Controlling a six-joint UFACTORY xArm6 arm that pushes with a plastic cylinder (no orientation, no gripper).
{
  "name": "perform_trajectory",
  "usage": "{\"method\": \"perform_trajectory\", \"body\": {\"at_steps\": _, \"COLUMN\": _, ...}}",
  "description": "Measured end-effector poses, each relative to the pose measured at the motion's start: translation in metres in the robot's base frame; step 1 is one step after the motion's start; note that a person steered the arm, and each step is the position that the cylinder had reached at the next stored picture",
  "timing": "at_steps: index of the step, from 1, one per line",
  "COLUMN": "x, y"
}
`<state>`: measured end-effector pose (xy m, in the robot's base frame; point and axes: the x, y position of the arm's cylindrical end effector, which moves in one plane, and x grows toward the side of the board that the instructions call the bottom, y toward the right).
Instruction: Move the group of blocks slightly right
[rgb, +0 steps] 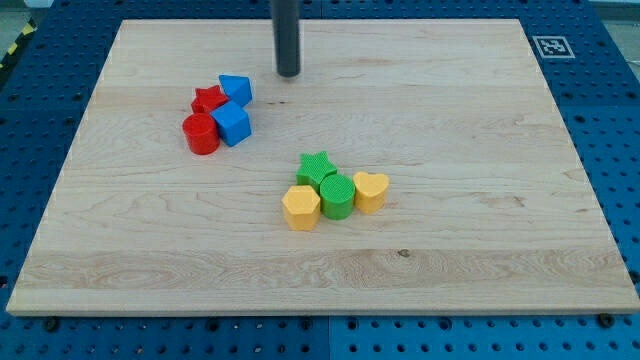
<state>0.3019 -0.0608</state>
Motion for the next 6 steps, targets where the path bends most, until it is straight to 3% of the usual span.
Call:
{"method": "perform_trajectory", "body": {"at_steps": 2, "x": 0.018, "y": -0.032}}
{"method": "perform_trajectory", "body": {"at_steps": 4, "x": 0.027, "y": -0.141}}
{"method": "perform_trajectory", "body": {"at_steps": 6, "x": 0.057, "y": -0.135}}
